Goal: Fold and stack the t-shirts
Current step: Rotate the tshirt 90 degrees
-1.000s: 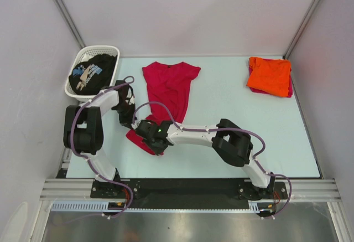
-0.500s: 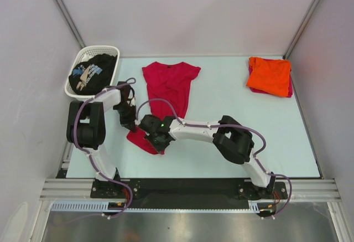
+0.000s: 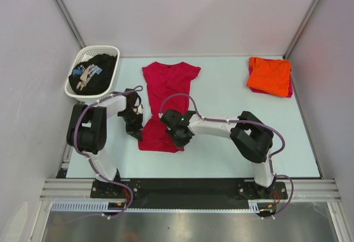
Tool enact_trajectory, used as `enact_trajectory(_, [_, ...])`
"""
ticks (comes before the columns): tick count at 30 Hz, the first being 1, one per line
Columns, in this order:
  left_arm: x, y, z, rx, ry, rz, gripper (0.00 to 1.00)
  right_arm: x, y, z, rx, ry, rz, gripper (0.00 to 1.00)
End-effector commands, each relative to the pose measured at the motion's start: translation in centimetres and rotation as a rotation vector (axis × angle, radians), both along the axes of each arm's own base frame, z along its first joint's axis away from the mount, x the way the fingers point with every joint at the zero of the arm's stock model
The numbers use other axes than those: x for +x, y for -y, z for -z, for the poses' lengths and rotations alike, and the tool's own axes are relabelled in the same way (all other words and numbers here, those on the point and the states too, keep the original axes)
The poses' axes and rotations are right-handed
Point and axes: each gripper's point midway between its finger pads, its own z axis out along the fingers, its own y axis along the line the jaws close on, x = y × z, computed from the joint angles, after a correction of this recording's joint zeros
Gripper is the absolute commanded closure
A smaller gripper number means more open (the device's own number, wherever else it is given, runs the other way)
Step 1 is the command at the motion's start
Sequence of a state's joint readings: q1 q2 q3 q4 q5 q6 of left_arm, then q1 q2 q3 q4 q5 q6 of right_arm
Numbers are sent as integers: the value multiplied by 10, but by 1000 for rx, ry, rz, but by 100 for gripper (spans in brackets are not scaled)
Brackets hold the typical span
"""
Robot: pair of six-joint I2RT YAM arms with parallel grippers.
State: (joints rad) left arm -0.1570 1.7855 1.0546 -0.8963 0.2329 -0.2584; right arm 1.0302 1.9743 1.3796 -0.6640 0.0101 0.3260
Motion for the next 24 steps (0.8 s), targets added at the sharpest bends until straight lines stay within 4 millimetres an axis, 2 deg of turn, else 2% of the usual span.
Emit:
enact_trajectory(1, [-26, 25, -6, -45, -21, 36, 100, -36, 61, 11, -191, -109, 25, 100])
enact_trajectory(5, [-44, 35, -7, -44, -41, 77, 100, -67, 65, 4, -200, -165, -38, 100])
enact_trajectory(10, [-65, 28, -4, -18, -64, 99, 100, -104, 57, -7, -178, -216, -106, 100])
enact_trajectory(16, [-90, 22, -7, -18, -75, 100, 100, -134, 55, -15, -174, -285, -135, 100])
enact_trajectory(18, [-100, 21, -7, -31, -86, 105, 100, -137, 59, -14, -191, -286, -126, 100])
enact_trajectory(19, [-103, 21, -7, -28, -86, 108, 93, -138, 61, -13, -203, -282, -122, 96])
enact_trajectory(20, [-106, 22, -8, -34, -86, 111, 74, -139, 63, -13, -210, -279, -124, 93])
enact_trajectory(21, [-105, 20, -12, -24, -62, 110, 24, -138, 66, -13, -223, -272, -115, 86])
enact_trajectory(22, [-104, 21, -17, -28, -47, 110, 5, -135, 67, -18, -219, -247, -107, 78])
enact_trajectory(23, [-102, 22, -22, -37, -28, 109, 0, -126, 70, -23, -227, -191, -92, 69])
enact_trajectory(24, [-88, 25, -38, -41, 54, 111, 0, -122, 73, -29, -230, -160, -74, 48])
